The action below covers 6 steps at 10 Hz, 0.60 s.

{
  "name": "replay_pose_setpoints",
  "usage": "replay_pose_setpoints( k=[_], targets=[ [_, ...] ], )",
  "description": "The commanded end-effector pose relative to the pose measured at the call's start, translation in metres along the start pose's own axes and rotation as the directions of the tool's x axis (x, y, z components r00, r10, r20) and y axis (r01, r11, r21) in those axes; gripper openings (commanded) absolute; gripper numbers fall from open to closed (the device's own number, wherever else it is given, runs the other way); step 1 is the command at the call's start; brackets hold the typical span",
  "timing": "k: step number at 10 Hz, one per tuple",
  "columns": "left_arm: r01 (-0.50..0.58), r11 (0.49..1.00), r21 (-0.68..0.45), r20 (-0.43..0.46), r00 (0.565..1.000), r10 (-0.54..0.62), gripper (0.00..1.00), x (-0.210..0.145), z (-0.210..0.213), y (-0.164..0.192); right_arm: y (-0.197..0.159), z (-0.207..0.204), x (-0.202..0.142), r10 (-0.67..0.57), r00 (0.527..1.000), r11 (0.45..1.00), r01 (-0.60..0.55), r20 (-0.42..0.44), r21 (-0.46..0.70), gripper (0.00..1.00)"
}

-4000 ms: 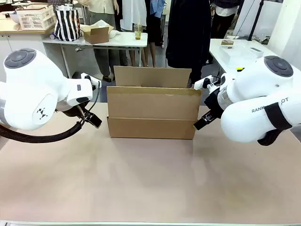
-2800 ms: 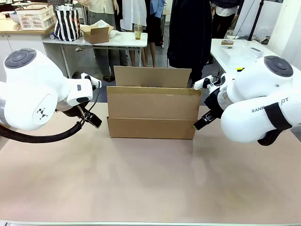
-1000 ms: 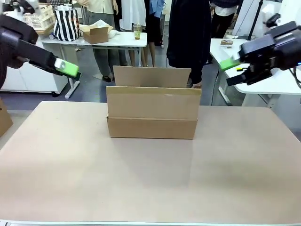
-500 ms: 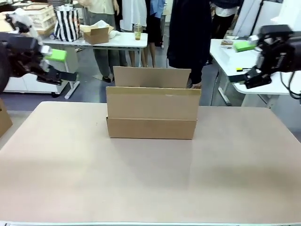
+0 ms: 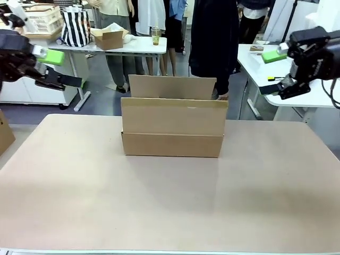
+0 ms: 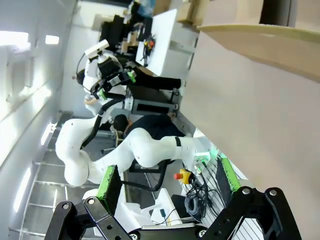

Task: Pack the gift set into the box.
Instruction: Place both hands on the side flaps of the Package Box and spread them outward.

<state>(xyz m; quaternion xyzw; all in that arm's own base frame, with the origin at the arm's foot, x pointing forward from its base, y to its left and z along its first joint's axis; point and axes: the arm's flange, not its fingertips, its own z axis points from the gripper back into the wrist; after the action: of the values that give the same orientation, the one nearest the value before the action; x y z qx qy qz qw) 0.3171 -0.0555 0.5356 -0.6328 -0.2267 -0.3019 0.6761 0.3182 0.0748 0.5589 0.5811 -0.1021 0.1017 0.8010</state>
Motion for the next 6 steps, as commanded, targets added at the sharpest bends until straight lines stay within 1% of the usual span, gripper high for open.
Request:
replay_pose_setpoints(
  k=[1, 2, 3, 4, 5, 6],
  targets=[
    [0.025, 1.0, -0.017, 0.019, 1.0, -0.024, 1.0, 0.002, -0.003, 0.003, 0.001, -0.001, 0.002, 0.03, 1.0, 0.999, -0.03, 0.006, 0.026, 1.0],
    [0.0, 1.0, 0.0, 0.0, 1.0, 0.0, 1.0, 0.0, 0.0, 0.0, 0.001, -0.001, 0.002, 0.03, 1.0, 0.999, -0.03, 0.006, 0.026, 1.0],
    [-0.096, 0.979, 0.18, 0.0, 0.995, 0.098, 1.0, 0.035, -0.019, -0.01, 0.001, -0.001, 0.002, 0.03, 1.0, 0.999, -0.03, 0.006, 0.026, 1.0],
    [-0.207, 0.944, 0.258, -0.009, 0.976, 0.217, 1.0, 0.057, -0.038, -0.01, 0.001, -0.001, 0.002, 0.03, 1.0, 0.999, -0.03, 0.006, 0.026, 1.0],
    [-0.243, 0.873, 0.422, -0.033, 0.959, 0.283, 1.0, 0.087, -0.071, 0.0, 0.001, -0.001, 0.002, 0.03, 1.0, 0.999, -0.03, 0.006, 0.026, 1.0],
    [-0.225, 0.8, 0.557, -0.06, 0.949, 0.309, 1.0, 0.106, -0.101, 0.01, 0.001, -0.001, 0.002, 0.03, 1.0, 0.999, -0.03, 0.006, 0.026, 1.0]
  ],
)
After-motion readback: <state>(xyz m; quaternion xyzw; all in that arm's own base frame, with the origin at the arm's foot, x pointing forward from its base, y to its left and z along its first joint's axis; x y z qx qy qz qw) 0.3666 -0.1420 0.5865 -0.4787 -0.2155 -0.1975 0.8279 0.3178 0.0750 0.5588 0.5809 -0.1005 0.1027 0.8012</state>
